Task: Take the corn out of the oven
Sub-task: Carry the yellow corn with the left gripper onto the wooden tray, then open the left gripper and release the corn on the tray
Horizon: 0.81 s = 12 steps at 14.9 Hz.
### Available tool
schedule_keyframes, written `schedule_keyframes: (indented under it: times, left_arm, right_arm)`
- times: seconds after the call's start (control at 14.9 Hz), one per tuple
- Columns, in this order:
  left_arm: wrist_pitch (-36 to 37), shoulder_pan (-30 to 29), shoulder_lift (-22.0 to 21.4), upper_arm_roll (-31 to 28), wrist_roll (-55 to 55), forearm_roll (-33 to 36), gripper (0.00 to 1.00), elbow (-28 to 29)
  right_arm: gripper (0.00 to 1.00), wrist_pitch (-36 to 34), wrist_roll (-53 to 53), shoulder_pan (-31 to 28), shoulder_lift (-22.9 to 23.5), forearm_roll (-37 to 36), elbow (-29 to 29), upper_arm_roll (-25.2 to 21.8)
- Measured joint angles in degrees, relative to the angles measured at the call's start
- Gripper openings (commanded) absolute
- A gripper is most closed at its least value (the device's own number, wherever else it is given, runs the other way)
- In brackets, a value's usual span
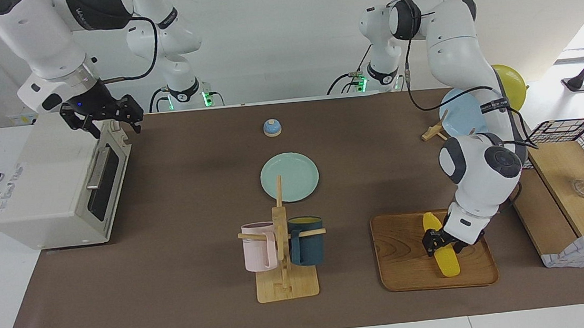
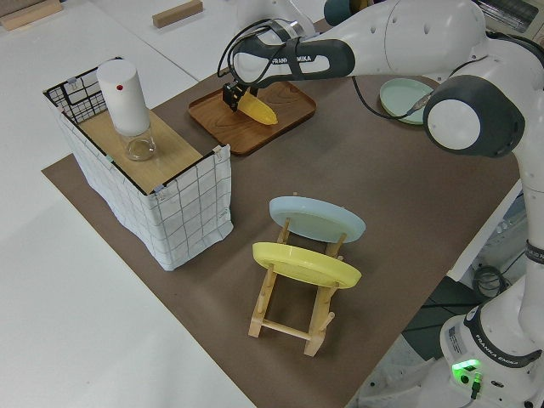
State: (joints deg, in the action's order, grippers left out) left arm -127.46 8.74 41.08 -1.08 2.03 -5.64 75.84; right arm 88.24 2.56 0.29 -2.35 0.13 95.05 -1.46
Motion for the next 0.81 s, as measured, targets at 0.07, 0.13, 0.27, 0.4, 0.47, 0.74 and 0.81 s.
schedule_keyframes:
  times: [0.07,0.13,0.27,0.4,0.47,0.74,0.81]
  left_arm:
    - [0.77,-0.01,-0.92,-0.01,0.04,-0.01,1.00,-0.09]
    - [1.79,-0.03,-2.06,-0.04,0.05,-0.01,1.00,-0.15]
    - [5.68,-0.20,-4.81,-0.24,0.06,-0.01,1.00,-0.28]
    - [11.78,-0.54,-8.65,-0.47,0.44,-0.02,1.00,-0.41]
    - [15.59,-0.84,-11.06,-0.53,1.45,-0.02,1.00,-0.43]
    - [31.90,-1.64,-20.94,-1.27,5.51,0.35,1.00,-0.35]
    - [35.92,-1.70,-23.22,-1.36,5.66,0.59,1.00,-0.27]
  right_arm:
    - [1.00,0.03,0.00,0.00,0.00,0.15,-0.05,0.00]
    - [1.00,0.08,-0.02,0.00,0.00,0.35,-0.09,0.00]
    - [1.00,0.08,-0.08,-0.02,0.00,0.62,-0.20,-0.04]
    - [1.00,0.08,-0.10,-0.10,0.00,0.64,-0.31,-0.10]
    - [1.00,0.08,-0.10,-0.12,0.00,0.64,-0.36,-0.10]
    - [1.00,0.09,-0.10,0.00,0.00,0.64,-0.44,0.05]
    - [1.00,0.09,-0.10,0.02,0.00,0.64,-0.47,0.07]
